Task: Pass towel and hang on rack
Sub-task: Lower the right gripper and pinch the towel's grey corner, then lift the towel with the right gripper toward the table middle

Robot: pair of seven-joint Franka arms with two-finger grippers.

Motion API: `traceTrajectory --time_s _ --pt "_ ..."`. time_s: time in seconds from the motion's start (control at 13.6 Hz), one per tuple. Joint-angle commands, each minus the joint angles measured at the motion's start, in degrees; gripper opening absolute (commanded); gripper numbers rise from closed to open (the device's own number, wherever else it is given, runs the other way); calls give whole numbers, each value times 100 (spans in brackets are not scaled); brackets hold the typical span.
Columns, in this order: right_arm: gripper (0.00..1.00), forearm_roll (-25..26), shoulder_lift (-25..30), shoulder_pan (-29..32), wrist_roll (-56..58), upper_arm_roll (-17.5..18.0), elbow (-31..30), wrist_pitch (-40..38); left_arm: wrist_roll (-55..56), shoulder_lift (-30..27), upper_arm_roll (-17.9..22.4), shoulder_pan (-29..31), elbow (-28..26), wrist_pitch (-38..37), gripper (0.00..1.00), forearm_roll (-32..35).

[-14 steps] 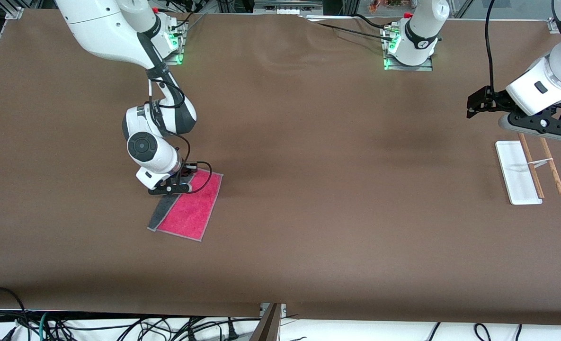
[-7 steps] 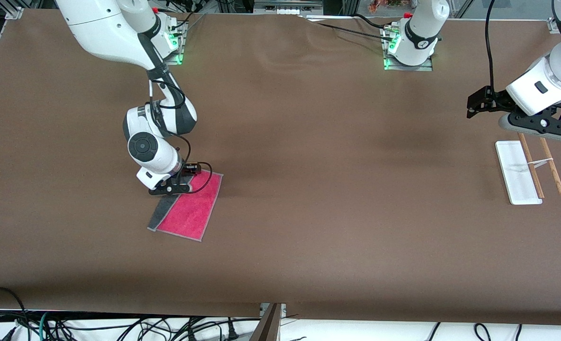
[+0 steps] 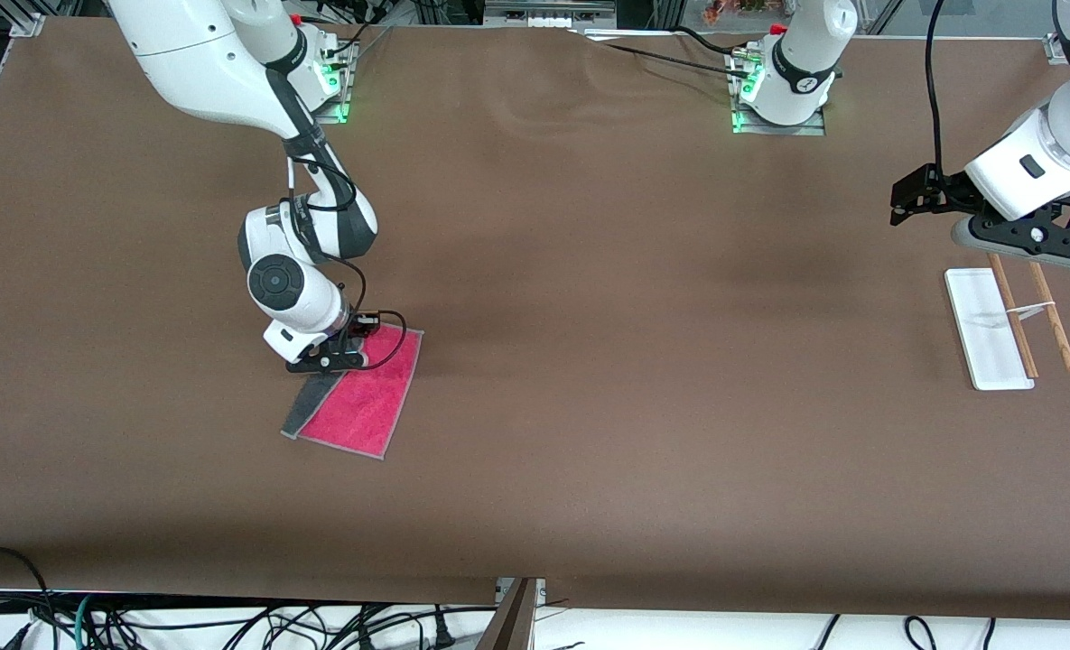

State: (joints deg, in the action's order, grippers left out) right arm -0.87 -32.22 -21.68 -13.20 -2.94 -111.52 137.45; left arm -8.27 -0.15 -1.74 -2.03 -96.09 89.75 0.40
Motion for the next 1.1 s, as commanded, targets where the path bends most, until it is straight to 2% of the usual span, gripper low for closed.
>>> traceTrajectory --time_s 0.0,0.22,0.44,0.88,1.03 --pt "0 -18 76 59 19 56 -45 27 -34 -38 -1 27 11 -54 100 -111" --pt "0 -62 233 59 2 65 33 -297 -34 -38 -1 27 11 -54 100 -111" --pt "0 -106 453 32 11 83 515 -1051 -52 -38 -1 27 11 -54 100 -111" --pt "0 -184 463 -108 -331 109 2658 -3660 -69 -38 7 27 11 -54 100 -111" --pt "0 -779 366 -135 -560 109 3309 -4390 -87 -3 7 18 20 -63 100 -111"
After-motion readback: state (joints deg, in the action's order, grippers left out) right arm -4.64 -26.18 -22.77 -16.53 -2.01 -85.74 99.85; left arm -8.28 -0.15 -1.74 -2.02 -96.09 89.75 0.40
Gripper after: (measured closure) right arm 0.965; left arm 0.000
